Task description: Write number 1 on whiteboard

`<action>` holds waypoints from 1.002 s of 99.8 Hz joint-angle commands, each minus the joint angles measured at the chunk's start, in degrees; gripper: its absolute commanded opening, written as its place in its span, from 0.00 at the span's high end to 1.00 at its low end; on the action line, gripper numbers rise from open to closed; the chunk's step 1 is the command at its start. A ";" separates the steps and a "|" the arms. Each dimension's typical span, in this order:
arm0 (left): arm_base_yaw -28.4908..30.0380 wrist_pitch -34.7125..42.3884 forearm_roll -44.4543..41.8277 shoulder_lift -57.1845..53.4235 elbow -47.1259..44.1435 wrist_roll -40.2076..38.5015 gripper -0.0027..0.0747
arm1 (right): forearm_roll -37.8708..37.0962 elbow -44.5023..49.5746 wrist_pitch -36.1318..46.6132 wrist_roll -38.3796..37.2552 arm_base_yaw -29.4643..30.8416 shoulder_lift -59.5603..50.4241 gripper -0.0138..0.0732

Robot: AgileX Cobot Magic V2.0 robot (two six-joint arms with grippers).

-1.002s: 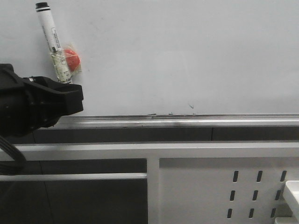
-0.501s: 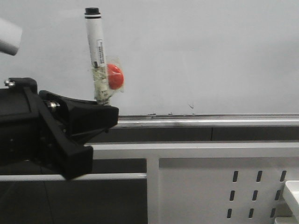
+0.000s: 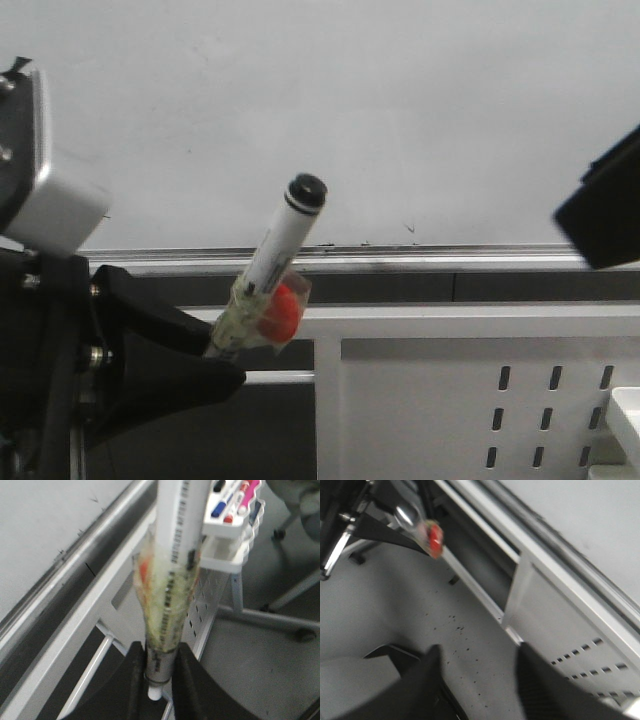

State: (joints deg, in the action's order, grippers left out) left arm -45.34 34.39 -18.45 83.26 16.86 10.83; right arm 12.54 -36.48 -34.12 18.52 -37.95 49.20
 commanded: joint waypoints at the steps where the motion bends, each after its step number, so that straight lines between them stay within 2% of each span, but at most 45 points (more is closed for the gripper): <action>1: -0.37 -5.96 -3.14 -3.81 3.32 2.22 0.99 | -0.19 -4.54 4.43 1.32 -2.67 4.69 0.27; 11: -0.41 -11.55 -5.29 -5.79 6.18 2.22 0.99 | -2.07 -7.43 5.96 1.46 -6.01 9.37 0.31; 25: -0.41 -14.71 -6.01 -6.92 8.85 2.22 0.99 | -3.24 -10.72 8.07 1.46 -8.33 14.10 0.33; 46: -0.50 -13.67 -6.01 -6.92 9.53 2.22 0.99 | -3.24 -13.77 12.00 1.46 -8.33 16.30 0.33; 68: -0.50 -12.61 -6.01 -6.92 11.48 2.22 0.99 | -2.93 -16.62 8.42 1.46 -8.66 18.74 0.33; 100: -0.50 -12.38 -6.01 -6.92 11.99 2.22 0.99 | -2.88 -16.75 9.54 1.46 -8.66 20.21 0.33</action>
State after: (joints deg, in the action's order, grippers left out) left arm -45.34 18.00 -25.17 77.91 27.13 13.13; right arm 9.62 -51.23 -27.95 19.32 -46.65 70.57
